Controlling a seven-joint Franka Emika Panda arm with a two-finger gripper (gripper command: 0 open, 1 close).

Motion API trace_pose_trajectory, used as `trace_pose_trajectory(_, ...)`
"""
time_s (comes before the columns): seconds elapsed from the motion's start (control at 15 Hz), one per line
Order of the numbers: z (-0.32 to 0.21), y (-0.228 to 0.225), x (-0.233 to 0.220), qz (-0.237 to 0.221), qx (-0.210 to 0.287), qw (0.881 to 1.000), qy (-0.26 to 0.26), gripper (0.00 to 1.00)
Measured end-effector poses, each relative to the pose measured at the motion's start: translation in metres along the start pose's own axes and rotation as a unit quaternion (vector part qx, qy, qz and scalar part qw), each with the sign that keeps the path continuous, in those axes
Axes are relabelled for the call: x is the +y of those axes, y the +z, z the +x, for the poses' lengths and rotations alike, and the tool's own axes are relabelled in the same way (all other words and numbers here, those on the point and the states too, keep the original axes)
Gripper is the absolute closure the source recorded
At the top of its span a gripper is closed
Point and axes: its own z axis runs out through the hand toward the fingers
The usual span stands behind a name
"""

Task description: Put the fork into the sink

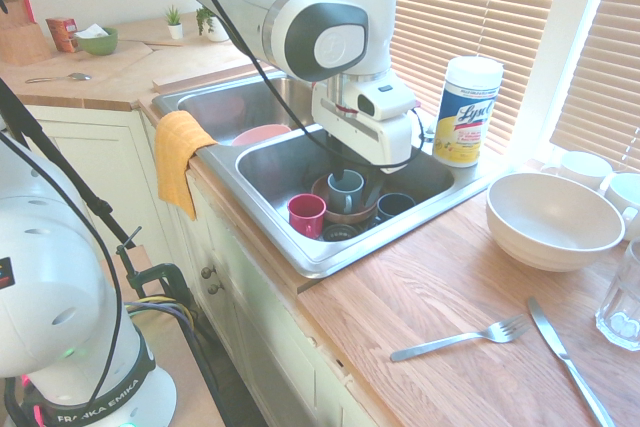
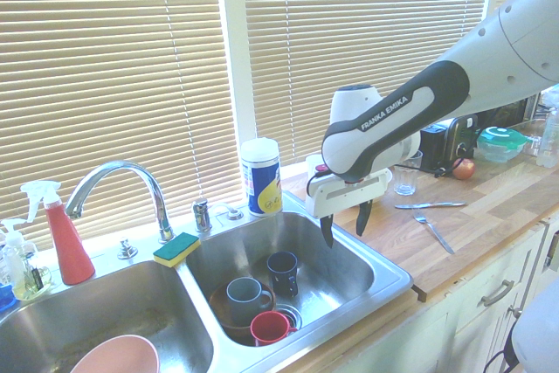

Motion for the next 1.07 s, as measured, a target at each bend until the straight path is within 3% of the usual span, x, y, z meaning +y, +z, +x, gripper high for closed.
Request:
trace_pose_trajectory(0.2,0.000,0.000,0.001,-0.003,-0.003,1.000,-0.023,0.00)
trace_pose_trajectory(0.47,0.024,-0.031,0.035,-0.021,-0.034,0.988,-0.148,0.00)
trace_pose_trajectory(0.53,0.037,-0.041,0.050,-0.024,-0.033,0.986,-0.159,0.00)
trace_pose_trajectory(0.8,0.101,-0.041,0.106,-0.024,-0.006,0.999,-0.044,0.00)
trace_pose_trajectory(1.07,0.141,-0.024,0.159,-0.028,0.001,0.996,0.089,0.00)
